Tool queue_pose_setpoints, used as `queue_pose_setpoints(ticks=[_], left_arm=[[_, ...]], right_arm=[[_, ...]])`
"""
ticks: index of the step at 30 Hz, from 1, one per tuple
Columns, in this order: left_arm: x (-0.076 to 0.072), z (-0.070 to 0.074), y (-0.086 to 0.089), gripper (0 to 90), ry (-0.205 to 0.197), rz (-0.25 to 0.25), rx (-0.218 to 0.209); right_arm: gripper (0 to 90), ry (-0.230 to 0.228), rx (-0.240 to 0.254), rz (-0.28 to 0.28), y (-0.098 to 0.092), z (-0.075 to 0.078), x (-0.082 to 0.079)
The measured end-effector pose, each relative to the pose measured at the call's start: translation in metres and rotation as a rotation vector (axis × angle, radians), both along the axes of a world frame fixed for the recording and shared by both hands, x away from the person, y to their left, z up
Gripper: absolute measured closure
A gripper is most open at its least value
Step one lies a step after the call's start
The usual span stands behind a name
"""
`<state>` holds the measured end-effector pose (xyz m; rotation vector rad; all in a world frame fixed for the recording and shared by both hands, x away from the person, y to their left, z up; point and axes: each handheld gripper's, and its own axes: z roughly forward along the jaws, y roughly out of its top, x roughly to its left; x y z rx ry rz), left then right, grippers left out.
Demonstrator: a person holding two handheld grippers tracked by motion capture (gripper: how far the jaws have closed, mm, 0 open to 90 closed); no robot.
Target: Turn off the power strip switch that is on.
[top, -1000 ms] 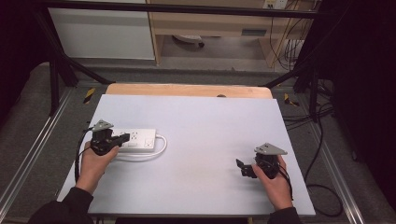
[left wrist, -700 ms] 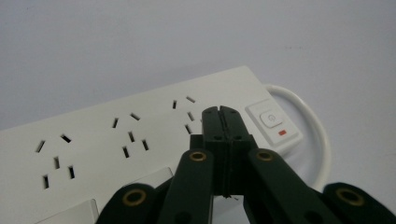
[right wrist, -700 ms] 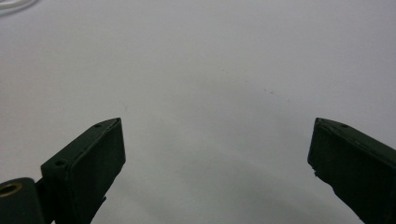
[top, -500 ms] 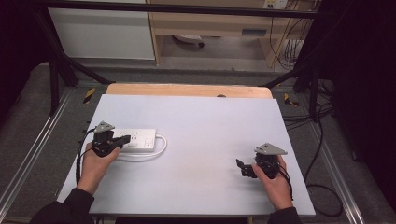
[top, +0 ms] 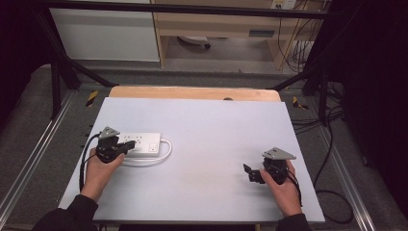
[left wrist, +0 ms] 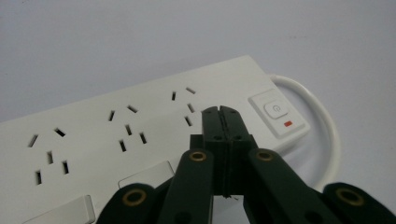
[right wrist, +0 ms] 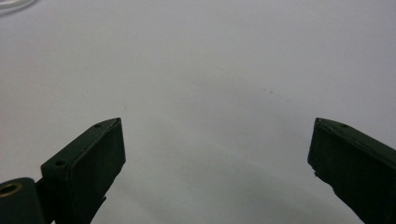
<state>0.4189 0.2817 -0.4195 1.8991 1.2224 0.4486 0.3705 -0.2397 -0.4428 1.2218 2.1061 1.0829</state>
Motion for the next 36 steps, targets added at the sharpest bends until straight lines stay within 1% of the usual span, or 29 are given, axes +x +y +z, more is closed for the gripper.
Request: queue_pose_setpoints(ticks=[6, 12, 24, 36], left_arm=[[0.0009, -0.0026, -0.0006, 90.0, 0.005, -0.001, 0.007], [0.0028, -0.0052, 0.0001, 90.0, 0.003, 0.010, 0.021], [0.0040, -0.0083, -0.0006, 90.0, 0.000, 0.014, 0.043], [0.0036, -0.0103, 0.0008, 90.0, -0.002, 0.019, 0.048]], right_arm=[[4.5, 0.002, 0.000, -0.001, 0.0002, -0.0001, -0.0001], [4.5, 0.001, 0.000, 0.001, -0.0002, 0.0000, 0.0000], [4.5, 0.002, 0.001, 0.001, 0.0000, -0.0001, -0.0001], [4.5, 0.003, -0.001, 0.002, 0.0000, -0.0001, -0.0001]])
